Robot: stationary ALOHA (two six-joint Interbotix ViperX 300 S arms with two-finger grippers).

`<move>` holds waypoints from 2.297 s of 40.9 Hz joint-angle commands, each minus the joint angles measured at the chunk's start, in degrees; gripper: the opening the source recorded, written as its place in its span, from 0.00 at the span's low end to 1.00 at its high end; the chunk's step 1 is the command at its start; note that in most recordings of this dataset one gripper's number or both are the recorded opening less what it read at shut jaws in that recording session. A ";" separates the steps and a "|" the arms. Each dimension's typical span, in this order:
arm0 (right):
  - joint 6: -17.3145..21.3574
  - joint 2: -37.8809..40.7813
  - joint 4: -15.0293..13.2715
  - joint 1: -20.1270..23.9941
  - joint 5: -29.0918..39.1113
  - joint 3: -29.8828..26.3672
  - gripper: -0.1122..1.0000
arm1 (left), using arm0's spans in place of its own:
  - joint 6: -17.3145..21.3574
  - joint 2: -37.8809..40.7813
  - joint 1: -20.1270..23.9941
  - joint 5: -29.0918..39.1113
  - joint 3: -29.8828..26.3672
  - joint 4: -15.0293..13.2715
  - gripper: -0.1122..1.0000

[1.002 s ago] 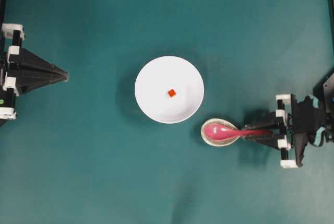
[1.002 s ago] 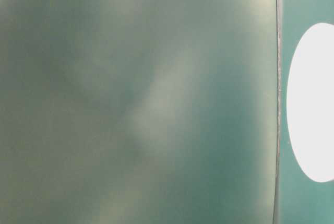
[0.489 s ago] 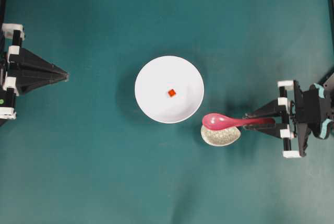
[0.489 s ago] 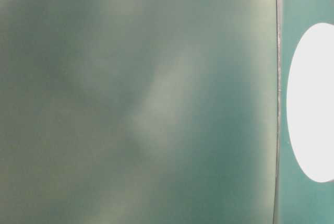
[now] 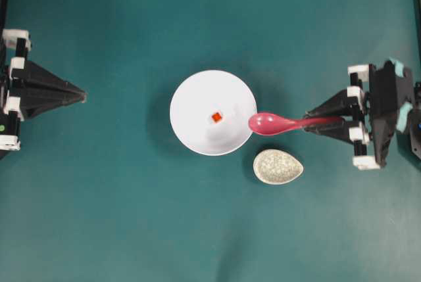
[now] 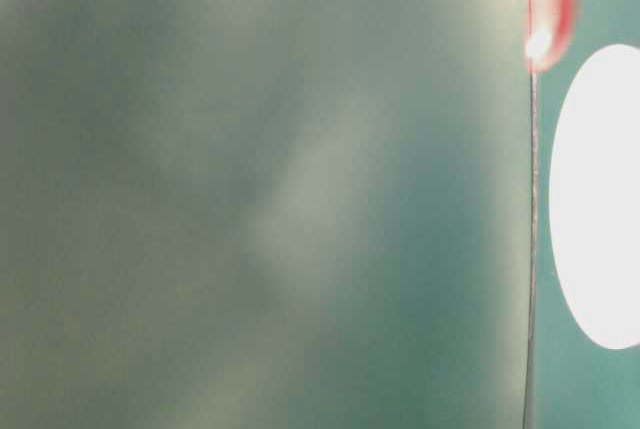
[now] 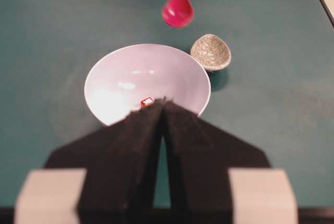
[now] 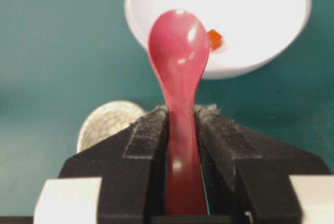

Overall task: Grip the spoon and scoop the red block from the bowl with right arm.
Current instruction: 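Lift the spoon out of the rest and carry it over the bowl, then lower the spoon bowl into the white bowl beside the red cube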

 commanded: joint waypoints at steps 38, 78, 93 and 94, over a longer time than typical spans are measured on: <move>-0.26 14.24 -9.40 -17.49 39.55 -28.48 0.32 | -0.09 0.44 -0.09 0.35 -1.23 0.09 0.12; 16.96 28.65 -18.28 -15.38 53.53 -40.87 0.32 | -1.58 0.53 -0.09 0.35 -1.14 0.09 0.12; 16.88 31.90 -18.28 -14.24 52.91 -41.22 0.32 | -1.58 0.53 -0.09 0.35 -1.14 0.09 0.12; 16.88 31.99 -18.37 -14.15 52.65 -41.31 0.32 | -1.58 0.44 -0.09 0.35 -1.14 0.18 0.12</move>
